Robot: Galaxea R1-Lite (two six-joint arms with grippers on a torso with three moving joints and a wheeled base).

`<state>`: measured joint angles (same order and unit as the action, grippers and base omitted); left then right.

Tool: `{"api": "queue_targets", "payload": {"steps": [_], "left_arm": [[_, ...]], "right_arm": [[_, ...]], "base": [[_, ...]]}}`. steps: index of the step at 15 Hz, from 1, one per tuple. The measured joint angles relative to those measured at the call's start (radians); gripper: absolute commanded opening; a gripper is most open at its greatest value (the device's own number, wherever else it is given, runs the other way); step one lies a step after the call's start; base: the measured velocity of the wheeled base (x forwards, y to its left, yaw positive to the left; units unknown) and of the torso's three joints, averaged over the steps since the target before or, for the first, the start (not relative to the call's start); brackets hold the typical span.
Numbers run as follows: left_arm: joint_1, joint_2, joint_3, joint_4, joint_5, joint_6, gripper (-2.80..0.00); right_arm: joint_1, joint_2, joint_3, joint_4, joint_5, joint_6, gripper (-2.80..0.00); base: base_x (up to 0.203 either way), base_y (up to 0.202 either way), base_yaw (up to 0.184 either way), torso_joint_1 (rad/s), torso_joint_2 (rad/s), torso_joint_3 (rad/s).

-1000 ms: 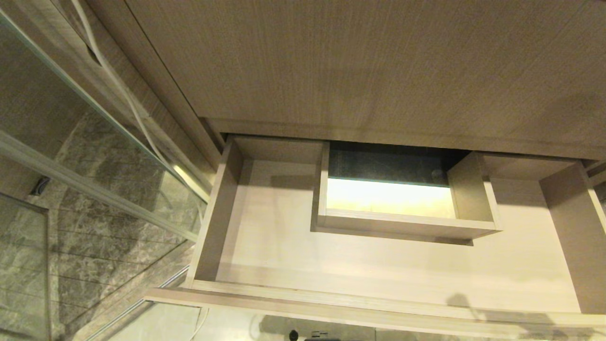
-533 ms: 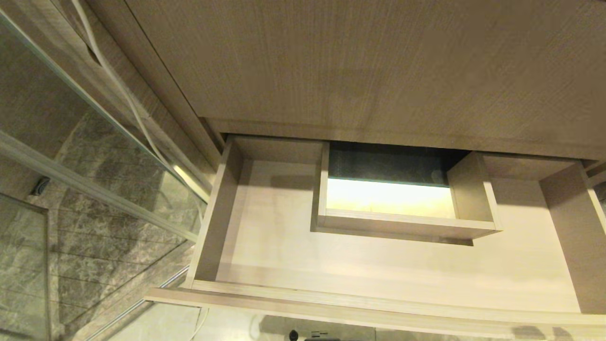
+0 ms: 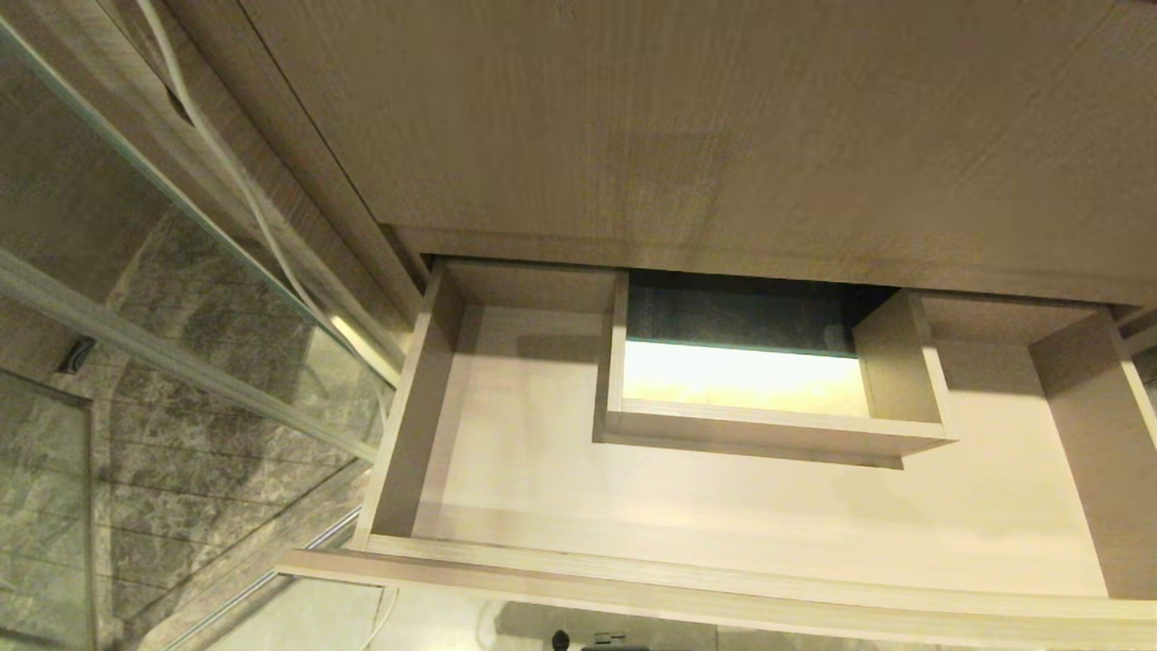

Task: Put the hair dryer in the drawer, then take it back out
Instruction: Pick up the hairdryer

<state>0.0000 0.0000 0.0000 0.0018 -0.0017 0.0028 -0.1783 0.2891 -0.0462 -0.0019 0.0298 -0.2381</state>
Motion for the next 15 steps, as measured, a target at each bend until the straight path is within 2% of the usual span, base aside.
{"api": "queue_targets", "payload": {"steps": [3, 5, 7, 11, 15], "left_arm": [[0.000, 0.000, 0.000, 0.000, 0.000, 0.000, 0.00], [0.000, 0.000, 0.000, 0.000, 0.000, 0.000, 0.00], [0.000, 0.000, 0.000, 0.000, 0.000, 0.000, 0.00], [0.000, 0.000, 0.000, 0.000, 0.000, 0.000, 0.00], [0.000, 0.000, 0.000, 0.000, 0.000, 0.000, 0.00]], "right_arm": [[0.043, -0.011, 0.012, 0.035, -0.006, 0.017, -2.80], [0.120, -0.034, 0.012, 0.036, -0.006, 0.034, -2.80], [0.155, -0.111, 0.013, 0.038, -0.006, 0.055, -2.80], [0.176, -0.251, 0.014, 0.089, -0.029, 0.186, -2.80], [0.178, -0.284, 0.013, 0.088, -0.032, 0.231, -2.80]], "base": [[0.000, 0.000, 0.000, 0.000, 0.00, 0.000], [0.000, 0.000, 0.000, 0.000, 0.00, 0.000], [0.000, 0.000, 0.000, 0.000, 0.00, 0.000], [0.000, 0.000, 0.000, 0.000, 0.00, 0.000], [0.000, 0.000, 0.000, 0.000, 0.00, 0.000]]}}
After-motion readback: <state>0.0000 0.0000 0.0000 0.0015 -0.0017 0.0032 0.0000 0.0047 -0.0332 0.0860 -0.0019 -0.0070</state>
